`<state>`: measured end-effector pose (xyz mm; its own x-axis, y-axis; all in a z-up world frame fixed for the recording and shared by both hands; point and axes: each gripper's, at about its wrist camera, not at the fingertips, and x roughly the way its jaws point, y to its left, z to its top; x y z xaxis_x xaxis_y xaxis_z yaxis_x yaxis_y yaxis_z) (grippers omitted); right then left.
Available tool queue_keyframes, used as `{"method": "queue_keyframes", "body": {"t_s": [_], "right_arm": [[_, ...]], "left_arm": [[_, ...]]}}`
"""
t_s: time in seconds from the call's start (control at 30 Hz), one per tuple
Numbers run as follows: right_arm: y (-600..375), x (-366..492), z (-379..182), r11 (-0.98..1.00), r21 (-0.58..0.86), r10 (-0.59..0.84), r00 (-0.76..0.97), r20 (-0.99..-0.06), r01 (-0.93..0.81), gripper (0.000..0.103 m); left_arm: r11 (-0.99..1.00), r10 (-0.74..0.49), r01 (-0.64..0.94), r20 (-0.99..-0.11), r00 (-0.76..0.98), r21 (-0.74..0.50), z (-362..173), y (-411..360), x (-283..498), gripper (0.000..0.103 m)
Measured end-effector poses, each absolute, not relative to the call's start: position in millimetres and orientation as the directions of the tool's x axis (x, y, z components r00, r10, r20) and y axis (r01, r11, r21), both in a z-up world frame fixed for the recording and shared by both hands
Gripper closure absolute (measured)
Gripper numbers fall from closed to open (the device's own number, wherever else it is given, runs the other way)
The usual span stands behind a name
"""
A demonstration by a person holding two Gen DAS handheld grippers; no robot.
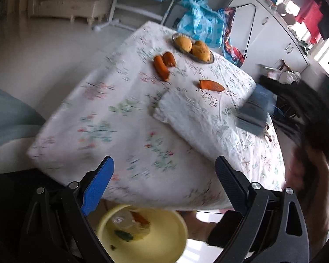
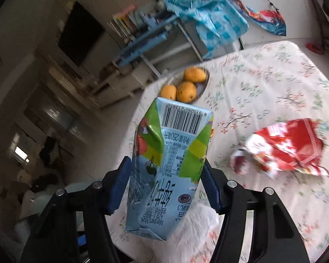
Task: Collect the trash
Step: 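Reach the right tool to the blue milk carton and grasp it, then carry the carton over the basin and open the right tool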
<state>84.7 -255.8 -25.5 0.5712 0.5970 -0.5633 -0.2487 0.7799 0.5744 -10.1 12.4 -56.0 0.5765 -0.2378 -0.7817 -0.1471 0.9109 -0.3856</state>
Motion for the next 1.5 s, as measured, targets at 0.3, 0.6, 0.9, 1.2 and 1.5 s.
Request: {"method": "queue_keyframes", "body": {"t_s": [0.3,0.6,0.9,1.2,1.5], "right_arm": [[-306.2,37.1,-24.9,0.739,0.633,0.614,0.616,-0.493,-0.231,0.043],[-308.1,27.4,-30.7,0.712,0.661,0.639,0.611,-0.467,-0.238,0.043],[-272.0,-15.7,-46.6,0.693,0.657,0.694,0.523,-0.495,-0.297,0.043],[-196.8,-59.0,-102.1,0.781,0.514,0.619,0.333,-0.711,-0.354,0.042],[-199.8,-54.5,-126.2,0.858,0.42,0.503,0.317,-0.804,-0.294,0.033]], "left_arm": [[0.977,-0.083,-0.114,-0.814,0.575,-0.18,-74.7,-48.1,54.8,0.025],[0.968,-0.209,0.004,-0.796,0.568,-0.252,-57.8,-35.7,45.9,0.098],[0.985,-0.174,0.086,-0.819,0.546,-0.151,-20.3,-7.0,-48.8,0.098],[0.977,-0.036,0.207,-0.913,0.406,0.054,-63.0,-49.8,-111.7,0.095],[0.984,0.022,0.14,-0.847,0.532,0.113,-37.4,-34.2,-106.0,0.032]]}}
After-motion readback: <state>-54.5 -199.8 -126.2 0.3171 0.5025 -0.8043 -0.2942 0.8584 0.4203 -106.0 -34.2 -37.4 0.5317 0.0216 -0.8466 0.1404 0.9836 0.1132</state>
